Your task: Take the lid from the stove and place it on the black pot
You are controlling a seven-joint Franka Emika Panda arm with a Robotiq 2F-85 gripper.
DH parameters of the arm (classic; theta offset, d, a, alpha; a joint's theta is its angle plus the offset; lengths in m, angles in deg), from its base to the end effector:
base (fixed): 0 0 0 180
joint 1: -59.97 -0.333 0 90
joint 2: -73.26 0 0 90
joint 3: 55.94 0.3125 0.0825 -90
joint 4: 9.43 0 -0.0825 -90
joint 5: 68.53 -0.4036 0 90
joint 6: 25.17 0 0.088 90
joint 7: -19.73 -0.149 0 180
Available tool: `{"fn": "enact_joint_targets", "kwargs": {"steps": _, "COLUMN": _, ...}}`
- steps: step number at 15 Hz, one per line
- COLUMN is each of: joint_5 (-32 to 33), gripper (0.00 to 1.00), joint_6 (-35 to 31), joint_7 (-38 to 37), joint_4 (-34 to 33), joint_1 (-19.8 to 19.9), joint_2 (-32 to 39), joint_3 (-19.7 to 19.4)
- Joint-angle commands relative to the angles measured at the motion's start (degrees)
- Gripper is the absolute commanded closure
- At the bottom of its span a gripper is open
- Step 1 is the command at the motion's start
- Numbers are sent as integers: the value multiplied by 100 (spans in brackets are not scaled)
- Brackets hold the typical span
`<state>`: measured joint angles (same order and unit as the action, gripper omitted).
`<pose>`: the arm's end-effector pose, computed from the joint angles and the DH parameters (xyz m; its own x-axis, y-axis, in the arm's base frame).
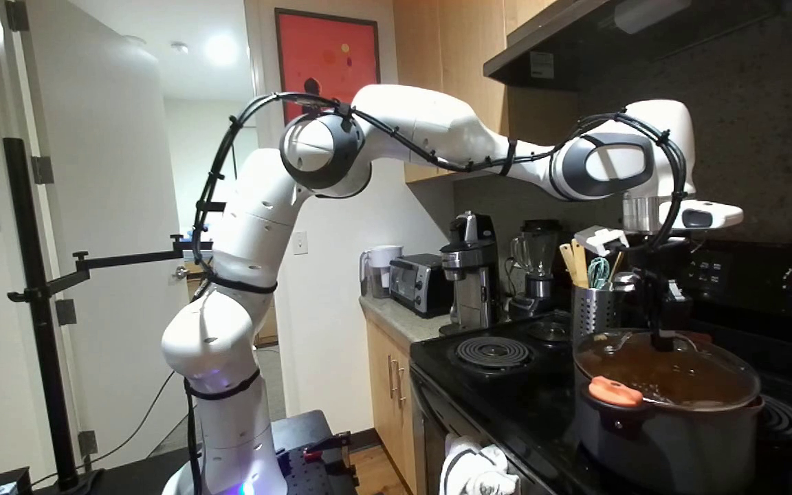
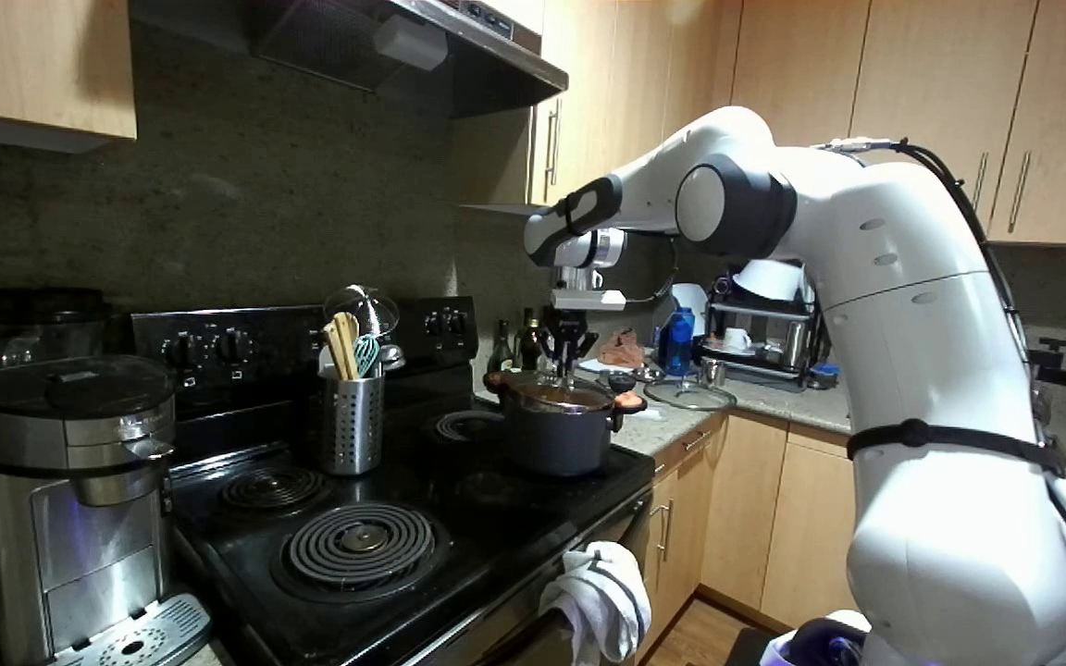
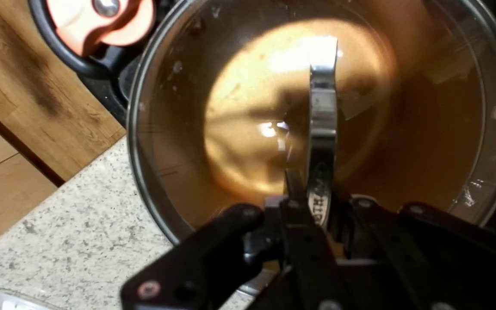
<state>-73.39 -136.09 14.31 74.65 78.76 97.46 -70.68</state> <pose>0.6059 -0.3638 0.3990 0.7746 -0.6294 0.0620 -0.6314 -0.7752 0.0178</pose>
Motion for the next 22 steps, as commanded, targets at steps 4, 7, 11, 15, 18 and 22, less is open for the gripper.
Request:
{"fn": "enact_joint_targets", "kwargs": {"steps": 4, "joint_5": 145, "gripper": 96, "joint_6": 275, "joint_7": -263, "joint_4": -295, "joint_1": -39, "joint_2": 83, "joint_3": -11}}
{"fn": "enact_joint_targets", "kwargs": {"steps": 7, "joint_5": 158, "gripper": 96, "joint_6": 297, "joint_7": -261, "joint_4": -333, "joint_1": -42, "joint_2": 95, "joint_3": -11}}
{"fn": "enact_joint_targets", "kwargs": {"steps": 11, "joint_5": 201, "gripper": 96, "joint_6": 334, "joint_7": -274, "joint_4": -359, "joint_1": -56, "joint_2": 168, "joint_3": -12}}
{"fn": "enact_joint_targets", "kwargs": {"steps": 15, "joint_5": 279, "gripper": 96, "joint_6": 342, "joint_7": -266, "joint_4": -368, "joint_1": -93, "joint_2": 213, "joint_3": -7}}
{"fn": "enact_joint_targets", "kwargs": {"steps": 18, "joint_5": 322, "gripper": 96, "joint_6": 344, "joint_7": -245, "joint_4": -368, "joint_1": -110, "joint_2": 212, "joint_3": -1}}
{"fn": "enact_joint_targets", "kwargs": {"steps": 22, "joint_5": 316, "gripper": 45, "joint_6": 375, "joint_7": -214, "joint_4": -387, "joint_1": -101, "joint_2": 153, "joint_3": 10}}
